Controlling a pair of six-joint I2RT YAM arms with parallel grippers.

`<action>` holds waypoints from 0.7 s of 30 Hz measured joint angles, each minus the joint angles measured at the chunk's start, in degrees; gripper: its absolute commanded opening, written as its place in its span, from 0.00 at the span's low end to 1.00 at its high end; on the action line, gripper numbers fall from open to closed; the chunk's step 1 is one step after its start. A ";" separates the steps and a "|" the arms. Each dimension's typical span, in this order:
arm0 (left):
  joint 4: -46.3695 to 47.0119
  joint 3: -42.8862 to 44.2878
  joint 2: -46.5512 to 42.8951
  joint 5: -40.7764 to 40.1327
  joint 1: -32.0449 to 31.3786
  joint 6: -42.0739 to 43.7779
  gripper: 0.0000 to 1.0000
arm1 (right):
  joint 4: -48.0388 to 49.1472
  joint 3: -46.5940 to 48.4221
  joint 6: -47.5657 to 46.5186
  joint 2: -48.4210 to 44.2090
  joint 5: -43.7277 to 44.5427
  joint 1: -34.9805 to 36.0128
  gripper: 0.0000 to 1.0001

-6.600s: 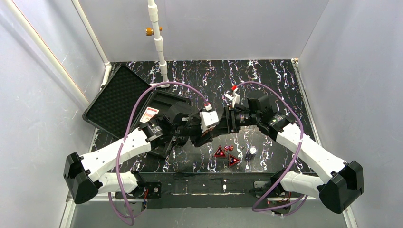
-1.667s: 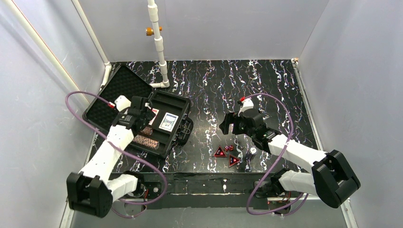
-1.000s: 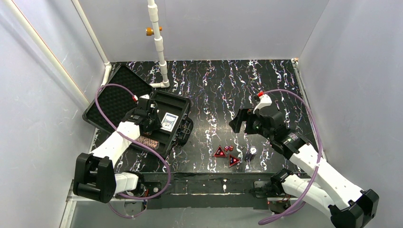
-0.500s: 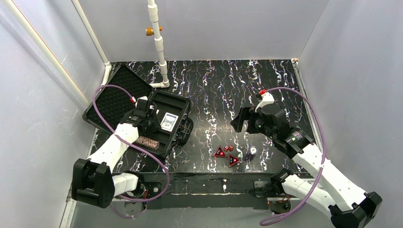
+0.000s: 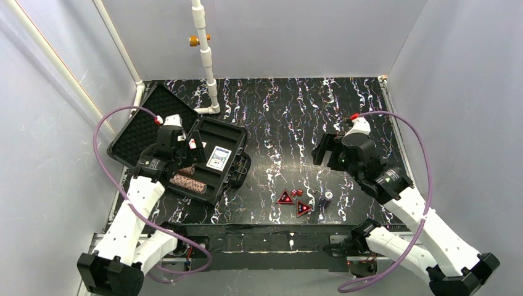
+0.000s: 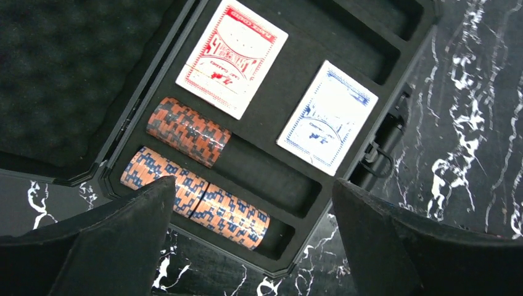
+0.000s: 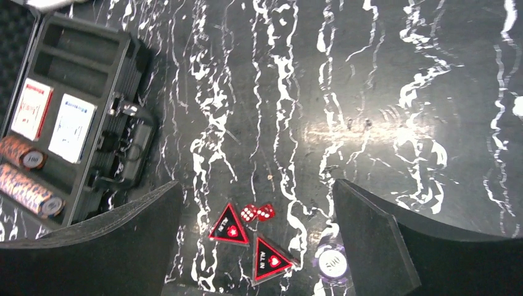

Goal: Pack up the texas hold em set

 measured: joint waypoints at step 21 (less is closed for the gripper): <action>-1.97 -4.72 -10.80 7.63 0.00 6.10 0.98 | -14.78 -2.08 1.09 4.02 -3.87 -0.02 0.98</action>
